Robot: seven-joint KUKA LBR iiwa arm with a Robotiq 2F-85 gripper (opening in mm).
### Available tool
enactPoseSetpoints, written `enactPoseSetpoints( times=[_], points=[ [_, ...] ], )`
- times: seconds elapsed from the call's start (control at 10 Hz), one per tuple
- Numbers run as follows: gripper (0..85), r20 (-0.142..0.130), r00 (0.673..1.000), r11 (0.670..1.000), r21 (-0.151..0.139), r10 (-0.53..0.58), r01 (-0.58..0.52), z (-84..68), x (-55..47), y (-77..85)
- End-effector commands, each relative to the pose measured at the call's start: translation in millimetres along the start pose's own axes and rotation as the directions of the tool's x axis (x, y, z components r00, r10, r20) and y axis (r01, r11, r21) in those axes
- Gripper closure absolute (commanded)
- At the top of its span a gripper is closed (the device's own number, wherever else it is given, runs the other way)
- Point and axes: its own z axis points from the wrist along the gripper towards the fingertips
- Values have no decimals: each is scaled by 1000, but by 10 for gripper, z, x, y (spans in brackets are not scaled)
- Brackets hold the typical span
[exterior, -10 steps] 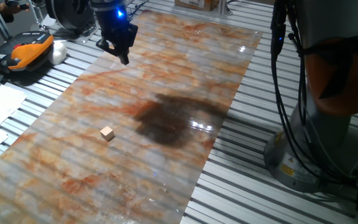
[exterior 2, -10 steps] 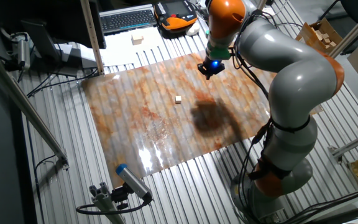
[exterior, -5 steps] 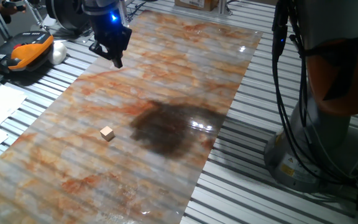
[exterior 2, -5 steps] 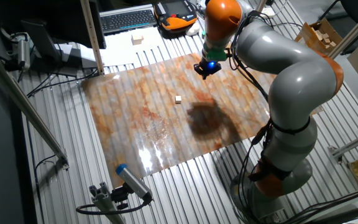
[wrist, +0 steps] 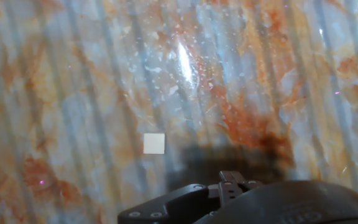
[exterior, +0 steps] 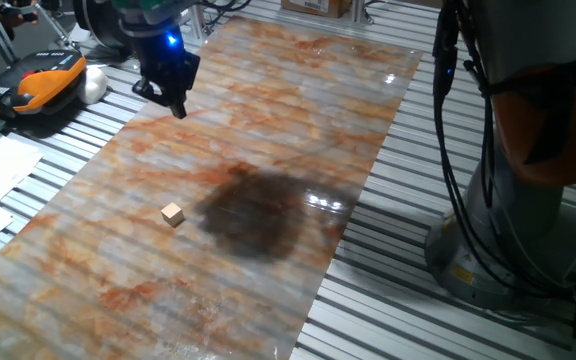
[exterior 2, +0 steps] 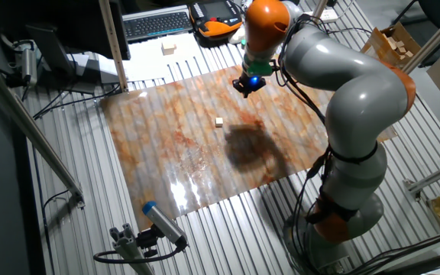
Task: Pick up one small block
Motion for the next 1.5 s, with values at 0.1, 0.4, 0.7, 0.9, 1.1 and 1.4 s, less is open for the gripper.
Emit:
enactPoseSetpoints(
  times=[0.1, 0.4, 0.7, 0.9, 1.1, 1.4],
  points=[
    [850, -2, 1000, 1000, -1, -1, 1, 27, -14, 51],
    [850, -16, 1000, 1000, -3, 12, -12, -10, -11, 171],
    [850, -11, 1000, 1000, 4, 23, -23, 37, 33, 283],
    [850, -1, 1000, 1000, 7, 29, -29, 132, 56, 353],
    [850, -4, 1000, 1000, 3, 22, -22, 146, 51, 406],
    [850, -3, 1000, 1000, 11, 9, -9, 157, 39, 505]
  ],
)
